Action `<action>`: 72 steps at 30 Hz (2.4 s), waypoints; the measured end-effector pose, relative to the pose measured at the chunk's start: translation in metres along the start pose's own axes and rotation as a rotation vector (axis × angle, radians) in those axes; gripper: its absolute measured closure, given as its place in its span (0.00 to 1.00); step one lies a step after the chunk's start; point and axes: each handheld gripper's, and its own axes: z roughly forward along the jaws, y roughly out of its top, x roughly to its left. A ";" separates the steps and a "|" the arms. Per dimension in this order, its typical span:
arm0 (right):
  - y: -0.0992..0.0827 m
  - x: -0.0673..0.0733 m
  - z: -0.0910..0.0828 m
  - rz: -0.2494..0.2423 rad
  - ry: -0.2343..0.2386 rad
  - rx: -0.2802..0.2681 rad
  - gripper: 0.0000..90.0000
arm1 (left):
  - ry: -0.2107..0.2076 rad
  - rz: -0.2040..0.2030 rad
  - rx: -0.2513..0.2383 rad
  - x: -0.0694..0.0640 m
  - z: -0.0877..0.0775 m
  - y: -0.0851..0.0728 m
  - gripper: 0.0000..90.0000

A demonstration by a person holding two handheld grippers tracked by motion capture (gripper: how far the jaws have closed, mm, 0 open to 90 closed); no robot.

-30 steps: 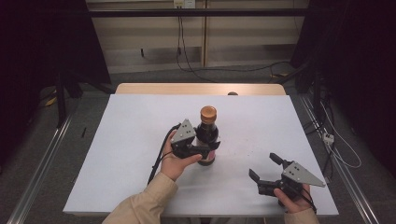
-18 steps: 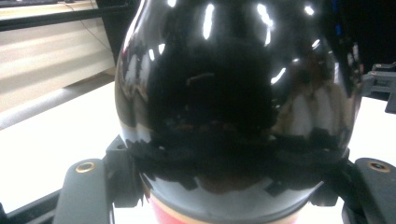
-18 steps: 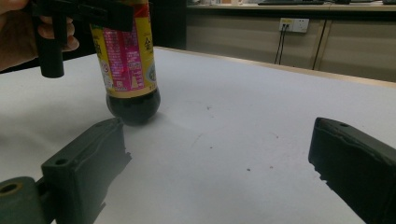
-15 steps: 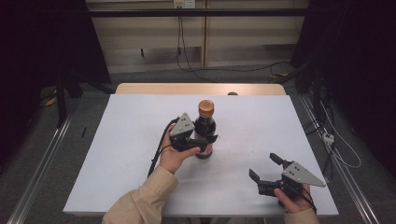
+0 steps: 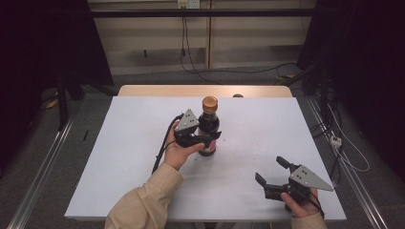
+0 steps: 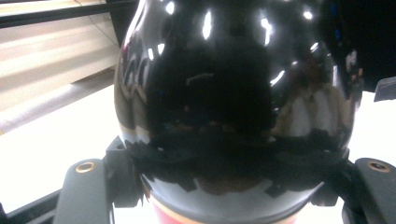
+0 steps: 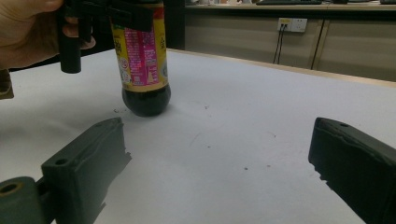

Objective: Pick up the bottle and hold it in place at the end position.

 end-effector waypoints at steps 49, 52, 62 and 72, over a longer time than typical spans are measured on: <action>-0.001 0.001 0.000 0.002 0.010 0.003 0.04 | 0.056 -0.005 0.003 0.030 0.017 -0.001 0.33; -0.001 0.001 0.002 -0.001 0.013 0.005 0.03 | 0.051 -0.019 -0.010 0.032 0.016 -0.003 0.33; 0.006 0.005 0.014 -0.006 0.032 0.028 0.03 | 0.044 -0.022 -0.024 0.033 0.015 -0.005 0.33; 0.011 0.008 0.027 0.007 0.053 0.061 0.03 | 0.041 -0.024 -0.019 0.033 0.016 -0.005 0.33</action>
